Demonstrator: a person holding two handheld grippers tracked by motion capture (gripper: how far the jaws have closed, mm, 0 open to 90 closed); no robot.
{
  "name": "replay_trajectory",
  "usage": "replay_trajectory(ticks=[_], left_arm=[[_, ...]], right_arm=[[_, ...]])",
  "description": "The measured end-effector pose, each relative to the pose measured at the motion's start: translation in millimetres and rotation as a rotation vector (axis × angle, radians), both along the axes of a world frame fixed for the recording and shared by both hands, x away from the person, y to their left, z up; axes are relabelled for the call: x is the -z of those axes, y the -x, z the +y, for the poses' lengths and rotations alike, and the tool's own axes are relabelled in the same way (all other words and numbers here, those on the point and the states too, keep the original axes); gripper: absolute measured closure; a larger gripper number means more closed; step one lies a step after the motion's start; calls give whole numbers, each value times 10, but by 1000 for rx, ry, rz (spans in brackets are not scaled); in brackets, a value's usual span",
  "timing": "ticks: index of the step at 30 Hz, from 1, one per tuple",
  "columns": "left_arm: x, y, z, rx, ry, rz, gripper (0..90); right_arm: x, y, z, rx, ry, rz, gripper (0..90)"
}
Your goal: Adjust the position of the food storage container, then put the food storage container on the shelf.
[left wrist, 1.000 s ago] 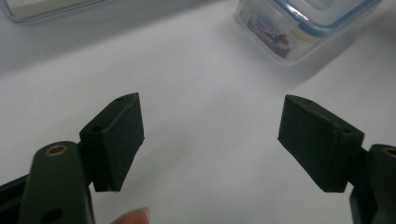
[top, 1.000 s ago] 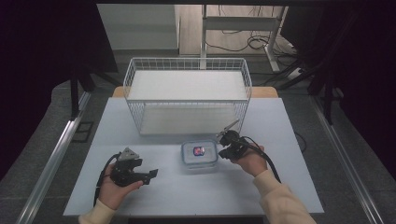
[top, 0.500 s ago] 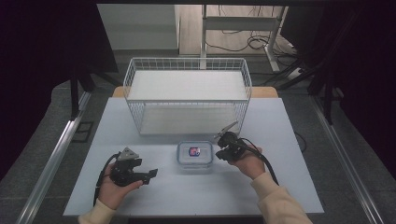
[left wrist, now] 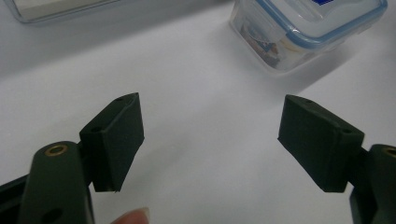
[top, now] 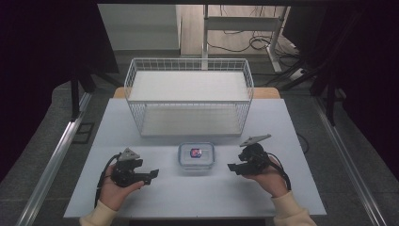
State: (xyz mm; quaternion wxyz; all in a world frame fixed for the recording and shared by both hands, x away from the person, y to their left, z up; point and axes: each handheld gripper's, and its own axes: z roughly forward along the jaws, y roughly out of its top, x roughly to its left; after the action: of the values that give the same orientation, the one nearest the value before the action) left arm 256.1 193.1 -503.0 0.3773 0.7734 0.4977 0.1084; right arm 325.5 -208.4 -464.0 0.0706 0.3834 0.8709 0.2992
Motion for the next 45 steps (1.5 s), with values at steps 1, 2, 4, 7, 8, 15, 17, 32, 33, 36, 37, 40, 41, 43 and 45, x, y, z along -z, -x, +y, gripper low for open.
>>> replay_trajectory(ticks=[1,2,4,7,8,15,17,32,33,36,37,40,41,43,45], left_arm=[[0,0,0,0,0,0,221],[-1,1,-1,1,-2,-1,221],[1,0,-5,5,-4,-2,221],[7,-6,-3,7,-5,0,221],[7,-9,1,8,-5,0,221],[-32,-13,73,-13,18,-9,220],[-30,-14,67,-10,19,-9,220],[-80,-66,6,1,73,-13,213],[-115,-89,-13,7,92,-14,213],[-144,-121,-27,12,113,-17,226],[-157,-161,-45,20,135,-7,227],[-158,-203,-64,22,143,4,222],[-156,-228,-69,24,151,15,216],[-149,-281,-71,22,172,36,205],[-149,-363,-86,27,204,65,213]], right_arm=[[8,4,-19,6,-8,10,316],[8,4,-19,6,-8,10,316],[18,16,-41,22,-8,6,273],[34,35,-36,38,6,-1,227],[39,39,-31,41,9,-3,219],[47,44,-25,53,-9,-29,191],[42,43,-34,57,-9,-32,191],[24,30,-62,83,-69,-21,194],[29,22,-50,83,-84,-14,194],[29,13,-25,88,-100,-10,182],[23,2,-2,95,-122,-10,178],[27,-17,23,94,-144,1,179],[37,-33,52,87,-160,12,179],[49,-53,83,82,-169,27,179],[62,-81,115,85,-181,37,179]])
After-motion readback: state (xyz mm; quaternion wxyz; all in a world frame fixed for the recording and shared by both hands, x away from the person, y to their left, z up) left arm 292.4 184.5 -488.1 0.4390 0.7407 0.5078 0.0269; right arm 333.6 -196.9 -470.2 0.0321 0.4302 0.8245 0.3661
